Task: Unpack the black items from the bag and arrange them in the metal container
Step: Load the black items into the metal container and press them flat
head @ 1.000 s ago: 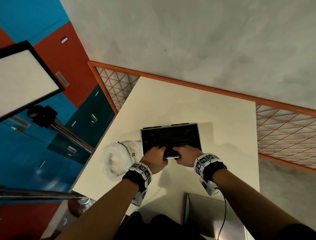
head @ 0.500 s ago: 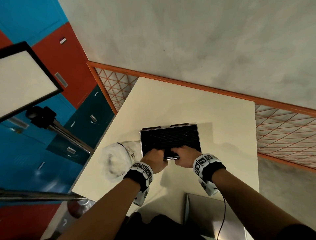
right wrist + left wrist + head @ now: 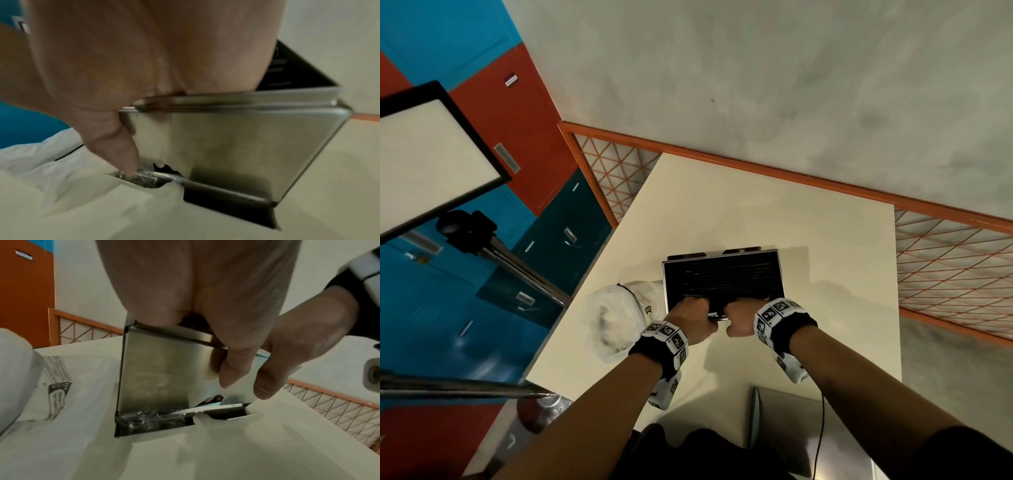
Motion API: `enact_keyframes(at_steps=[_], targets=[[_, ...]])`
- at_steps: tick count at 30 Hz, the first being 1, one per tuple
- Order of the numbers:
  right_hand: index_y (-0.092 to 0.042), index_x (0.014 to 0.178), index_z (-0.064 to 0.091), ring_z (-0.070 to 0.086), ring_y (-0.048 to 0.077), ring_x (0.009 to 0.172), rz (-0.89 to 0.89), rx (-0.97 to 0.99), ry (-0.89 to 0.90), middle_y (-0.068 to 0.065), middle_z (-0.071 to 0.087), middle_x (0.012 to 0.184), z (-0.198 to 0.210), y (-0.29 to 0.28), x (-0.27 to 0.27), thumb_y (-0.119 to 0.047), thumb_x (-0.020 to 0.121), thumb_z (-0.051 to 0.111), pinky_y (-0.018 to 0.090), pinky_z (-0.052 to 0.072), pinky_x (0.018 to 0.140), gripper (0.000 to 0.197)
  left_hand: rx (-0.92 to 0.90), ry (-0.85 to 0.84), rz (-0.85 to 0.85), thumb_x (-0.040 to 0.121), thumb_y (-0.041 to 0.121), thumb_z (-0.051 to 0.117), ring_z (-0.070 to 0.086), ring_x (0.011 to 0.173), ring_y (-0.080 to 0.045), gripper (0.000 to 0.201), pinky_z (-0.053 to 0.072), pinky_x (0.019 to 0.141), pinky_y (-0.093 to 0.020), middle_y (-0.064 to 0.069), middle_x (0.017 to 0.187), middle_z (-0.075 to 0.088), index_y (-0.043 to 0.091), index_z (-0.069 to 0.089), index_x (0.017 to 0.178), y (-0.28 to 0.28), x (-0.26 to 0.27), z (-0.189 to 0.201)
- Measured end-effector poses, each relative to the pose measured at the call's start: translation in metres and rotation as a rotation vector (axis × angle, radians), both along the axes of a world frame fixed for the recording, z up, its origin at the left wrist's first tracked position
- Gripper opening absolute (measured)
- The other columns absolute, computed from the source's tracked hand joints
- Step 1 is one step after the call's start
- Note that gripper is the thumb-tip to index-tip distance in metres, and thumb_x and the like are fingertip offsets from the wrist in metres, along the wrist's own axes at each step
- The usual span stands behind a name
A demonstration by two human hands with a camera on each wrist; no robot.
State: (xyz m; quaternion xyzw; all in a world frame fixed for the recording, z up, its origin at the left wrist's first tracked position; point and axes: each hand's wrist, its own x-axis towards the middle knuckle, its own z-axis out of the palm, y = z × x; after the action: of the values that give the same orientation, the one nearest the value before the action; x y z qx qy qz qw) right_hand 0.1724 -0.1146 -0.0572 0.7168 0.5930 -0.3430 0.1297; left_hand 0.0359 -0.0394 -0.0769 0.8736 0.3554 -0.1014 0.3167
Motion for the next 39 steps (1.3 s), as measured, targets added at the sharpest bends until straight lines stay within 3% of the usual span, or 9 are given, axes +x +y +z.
enact_keyframes(at_steps=[4,8,13,16,21,31,35,39], targets=[[-0.011,0.112,0.064,0.064,0.031,0.092,-0.038,0.03,0.045,0.012,0.067,0.101,0.001,-0.002,0.006,-0.021,0.083,0.06,0.032,0.051,0.073,0.031,-0.011,0.067,-0.003,0.086,0.031,0.065,0.067,0.102,-0.03,0.036,0.054,0.085,-0.032,-0.01,0.108,0.071,0.016,0.067,0.119,0.0,0.002,-0.006],[-0.015,0.115,0.061,0.063,0.029,0.09,-0.087,0.076,0.111,0.01,0.066,0.099,0.005,-0.004,0.013,-0.014,0.082,0.058,0.028,0.047,0.07,0.033,0.002,0.091,0.015,0.089,0.034,0.063,0.066,0.105,-0.033,0.038,0.052,0.086,-0.031,-0.014,0.111,0.071,0.013,0.065,0.122,0.001,0.003,-0.006],[-0.021,0.113,0.061,0.063,0.026,0.092,-0.123,0.12,0.109,0.004,0.067,0.1,0.006,-0.003,0.017,-0.019,0.081,0.058,0.035,0.054,0.079,0.032,0.035,0.051,0.025,0.086,0.03,0.063,0.065,0.105,-0.033,0.041,0.053,0.086,-0.033,-0.012,0.112,0.069,0.017,0.062,0.125,0.003,0.003,-0.002],[-0.017,0.112,0.063,0.063,0.027,0.089,-0.066,0.06,0.057,0.007,0.067,0.098,0.004,0.001,0.014,-0.018,0.083,0.058,0.03,0.049,0.072,0.03,0.048,0.032,0.027,0.084,0.025,0.063,0.066,0.099,-0.033,0.035,0.048,0.077,-0.029,-0.012,0.106,0.069,0.016,0.064,0.118,0.003,0.003,0.0],[-0.013,0.106,0.063,0.057,0.024,0.081,0.015,-0.075,-0.006,0.003,0.059,0.088,0.002,0.011,0.005,-0.028,0.085,0.062,0.029,0.044,0.072,0.027,0.071,0.018,0.014,0.082,0.026,0.066,0.068,0.096,-0.034,0.034,0.055,0.08,-0.034,-0.013,0.104,0.07,0.015,0.067,0.114,-0.001,0.002,0.002],[-0.01,0.116,0.062,0.058,0.026,0.092,-0.015,-0.169,0.021,0.01,0.064,0.105,0.008,0.018,0.003,-0.029,0.085,0.061,0.031,0.043,0.078,0.036,0.045,0.052,-0.015,0.08,0.028,0.066,0.068,0.096,-0.032,0.035,0.055,0.077,-0.032,-0.01,0.105,0.07,0.018,0.068,0.114,0.001,0.002,0.002],[-0.013,0.11,0.064,0.058,0.026,0.081,0.012,-0.061,0.049,0.008,0.064,0.092,0.008,0.013,0.005,-0.026,0.084,0.062,0.03,0.044,0.069,0.029,0.034,0.112,-0.03,0.085,0.031,0.066,0.067,0.103,-0.035,0.035,0.052,0.082,-0.032,-0.012,0.113,0.068,0.017,0.068,0.117,0.005,0.005,0.001],[-0.011,0.112,0.064,0.062,0.029,0.089,0.019,0.003,0.064,0.011,0.067,0.104,0.01,0.009,0.008,-0.021,0.084,0.06,0.03,0.046,0.071,0.029,0.066,0.182,-0.052,0.091,0.036,0.059,0.062,0.113,-0.037,0.042,0.052,0.095,-0.039,-0.017,0.126,0.062,0.015,0.063,0.127,0.005,0.009,0.001]])
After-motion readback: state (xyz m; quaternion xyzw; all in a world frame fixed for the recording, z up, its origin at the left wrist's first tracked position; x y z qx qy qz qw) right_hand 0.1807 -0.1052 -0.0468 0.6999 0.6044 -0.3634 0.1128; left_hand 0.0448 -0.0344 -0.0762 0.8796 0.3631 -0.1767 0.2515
